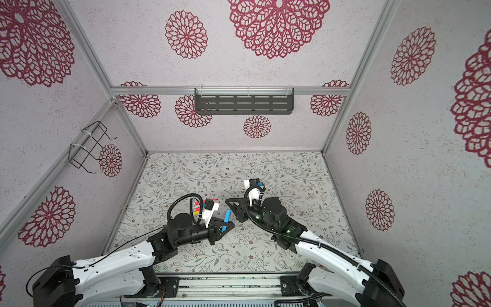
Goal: Insert the pens into the pen caps
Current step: 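Close the right gripper on the cap and press it down onto the marker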
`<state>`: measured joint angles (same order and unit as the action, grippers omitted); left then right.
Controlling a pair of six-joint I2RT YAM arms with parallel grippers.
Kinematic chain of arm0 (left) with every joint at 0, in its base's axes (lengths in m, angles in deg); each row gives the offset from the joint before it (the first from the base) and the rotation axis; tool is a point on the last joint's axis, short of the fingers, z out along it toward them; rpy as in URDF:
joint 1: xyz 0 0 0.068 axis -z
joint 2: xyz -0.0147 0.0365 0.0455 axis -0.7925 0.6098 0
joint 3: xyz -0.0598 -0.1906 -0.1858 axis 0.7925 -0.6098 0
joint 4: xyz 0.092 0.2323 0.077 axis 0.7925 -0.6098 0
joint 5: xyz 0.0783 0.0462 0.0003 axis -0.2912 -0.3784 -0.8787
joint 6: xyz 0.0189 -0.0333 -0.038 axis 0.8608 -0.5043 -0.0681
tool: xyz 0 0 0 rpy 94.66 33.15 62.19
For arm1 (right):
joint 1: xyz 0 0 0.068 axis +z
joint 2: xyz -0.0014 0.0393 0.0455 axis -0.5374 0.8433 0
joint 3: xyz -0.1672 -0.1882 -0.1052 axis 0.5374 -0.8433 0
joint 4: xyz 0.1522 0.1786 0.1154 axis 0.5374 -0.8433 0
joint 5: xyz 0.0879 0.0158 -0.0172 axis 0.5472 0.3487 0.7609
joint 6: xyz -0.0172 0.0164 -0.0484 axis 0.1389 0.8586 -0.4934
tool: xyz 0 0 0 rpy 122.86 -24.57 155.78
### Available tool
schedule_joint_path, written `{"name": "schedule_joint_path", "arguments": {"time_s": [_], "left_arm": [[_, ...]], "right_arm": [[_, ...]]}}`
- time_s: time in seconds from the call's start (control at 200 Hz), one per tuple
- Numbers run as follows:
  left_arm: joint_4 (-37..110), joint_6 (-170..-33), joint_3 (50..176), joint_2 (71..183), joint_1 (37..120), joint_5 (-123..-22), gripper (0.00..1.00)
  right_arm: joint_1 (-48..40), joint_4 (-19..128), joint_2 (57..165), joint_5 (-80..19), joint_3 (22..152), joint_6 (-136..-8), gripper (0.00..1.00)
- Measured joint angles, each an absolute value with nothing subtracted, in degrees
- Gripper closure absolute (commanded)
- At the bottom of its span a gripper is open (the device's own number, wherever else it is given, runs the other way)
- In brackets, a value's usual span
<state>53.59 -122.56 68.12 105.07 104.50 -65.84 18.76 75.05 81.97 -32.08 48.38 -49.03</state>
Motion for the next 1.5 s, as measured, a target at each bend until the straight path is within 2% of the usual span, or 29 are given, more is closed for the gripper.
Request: {"name": "schedule_joint_path", "arguments": {"time_s": [0.16, 0.59, 0.876, 1.176, 1.501], "left_arm": [[52.65, -122.64, 68.69, 105.07, 101.04, -60.22, 1.0], [53.65, -124.35, 68.95, 105.07, 95.12, -46.47, 1.0], [51.8, -124.02, 68.95, 105.07, 93.83, -47.11, 1.0], [47.58, -123.61, 68.95, 105.07, 92.78, -49.55, 1.0], [48.89, -124.48, 68.73, 104.85, 89.85, -43.5, 1.0]], "right_arm": [[20.68, 76.47, 83.31, -36.25, 48.47, -49.29, 1.0], [21.73, 84.66, 84.27, -35.29, 46.06, -49.7, 1.0], [22.58, 85.71, 87.79, -38.24, 46.52, -48.85, 1.0], [25.36, 85.69, 91.81, -45.76, 47.87, -46.4, 1.0], [26.37, 90.0, 92.46, -46.55, 47.11, -46.45, 1.0]]}}
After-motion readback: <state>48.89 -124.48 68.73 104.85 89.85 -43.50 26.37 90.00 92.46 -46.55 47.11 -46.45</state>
